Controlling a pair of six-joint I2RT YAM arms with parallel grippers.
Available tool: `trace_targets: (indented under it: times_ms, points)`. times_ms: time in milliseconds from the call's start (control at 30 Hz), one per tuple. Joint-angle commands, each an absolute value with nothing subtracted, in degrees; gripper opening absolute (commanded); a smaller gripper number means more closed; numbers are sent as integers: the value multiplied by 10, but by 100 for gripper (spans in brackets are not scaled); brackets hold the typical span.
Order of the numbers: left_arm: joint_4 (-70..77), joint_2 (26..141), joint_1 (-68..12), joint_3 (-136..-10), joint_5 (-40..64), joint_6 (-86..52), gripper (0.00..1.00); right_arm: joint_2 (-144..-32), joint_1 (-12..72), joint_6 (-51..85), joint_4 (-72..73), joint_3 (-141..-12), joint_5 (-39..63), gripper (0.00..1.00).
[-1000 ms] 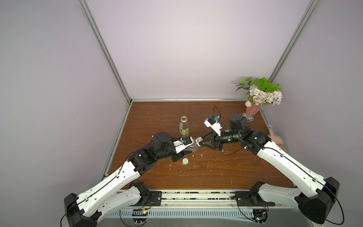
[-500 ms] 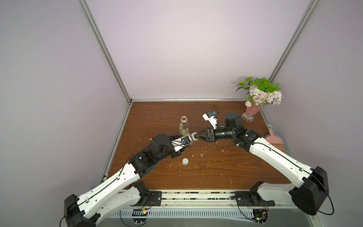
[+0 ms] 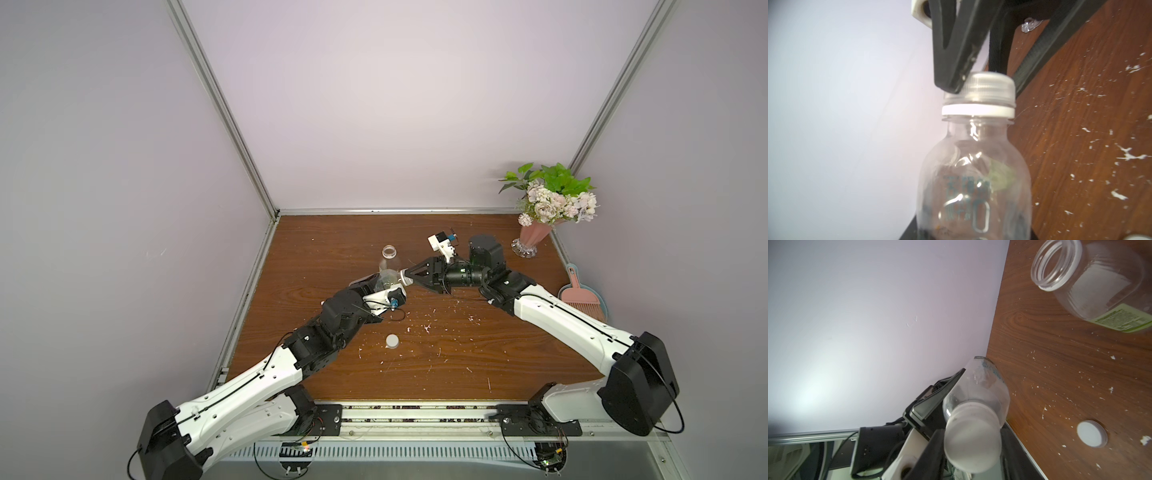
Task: Screw on the bottle caps
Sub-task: Screw the bottle cap onto the plastic bottle.
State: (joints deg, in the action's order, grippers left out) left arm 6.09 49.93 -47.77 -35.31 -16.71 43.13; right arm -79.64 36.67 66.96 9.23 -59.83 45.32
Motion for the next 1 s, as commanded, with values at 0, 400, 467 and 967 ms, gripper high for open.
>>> trace_targets:
  times_ms: [0,400,467,967]
  points:
    - [238,493,-519,-358,-78,459,0,-798,409,777,226,-599,544,0]
    - [309,504,-525,-349,-94,484,0,-801,410,857,296,-599,532,0]
    - [305,502,-525,-348,-96,483,0,-798,410,853,281,-604,532,6]
    - [265,487,-525,-343,-105,453,0,-755,358,742,166,-624,506,43]
